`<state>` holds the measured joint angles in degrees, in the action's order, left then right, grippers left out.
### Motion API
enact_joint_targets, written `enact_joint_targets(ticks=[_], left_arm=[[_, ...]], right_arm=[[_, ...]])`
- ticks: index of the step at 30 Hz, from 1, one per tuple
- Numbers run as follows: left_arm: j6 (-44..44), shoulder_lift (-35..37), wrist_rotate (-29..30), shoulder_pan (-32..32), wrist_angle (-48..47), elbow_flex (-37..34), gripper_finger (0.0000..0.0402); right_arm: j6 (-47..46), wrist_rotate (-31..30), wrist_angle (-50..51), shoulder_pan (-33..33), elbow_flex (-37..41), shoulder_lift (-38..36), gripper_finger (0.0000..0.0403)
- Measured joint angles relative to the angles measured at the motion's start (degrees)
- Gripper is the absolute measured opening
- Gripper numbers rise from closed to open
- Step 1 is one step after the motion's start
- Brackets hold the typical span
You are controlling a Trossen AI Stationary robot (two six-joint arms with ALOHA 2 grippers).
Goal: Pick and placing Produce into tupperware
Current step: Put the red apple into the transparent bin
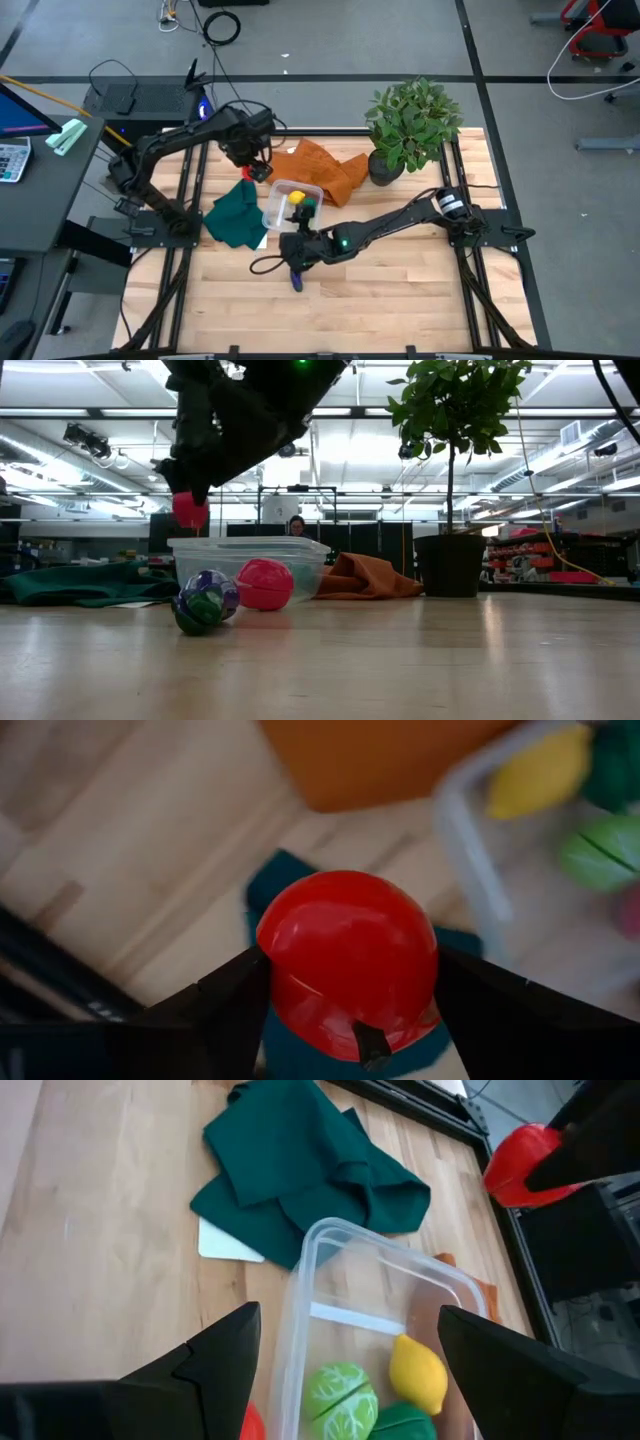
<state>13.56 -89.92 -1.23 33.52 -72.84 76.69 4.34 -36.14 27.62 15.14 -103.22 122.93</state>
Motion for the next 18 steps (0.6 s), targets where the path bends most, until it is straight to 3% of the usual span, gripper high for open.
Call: enact_joint_targets(ticks=[18], left_arm=[[5.1,0.1,-5.0,-17.5,5.1,0.0,0.0263]], right_arm=[[-5.3,-4.5,6.7,3.6,0.0,-7.3,0.0267]])
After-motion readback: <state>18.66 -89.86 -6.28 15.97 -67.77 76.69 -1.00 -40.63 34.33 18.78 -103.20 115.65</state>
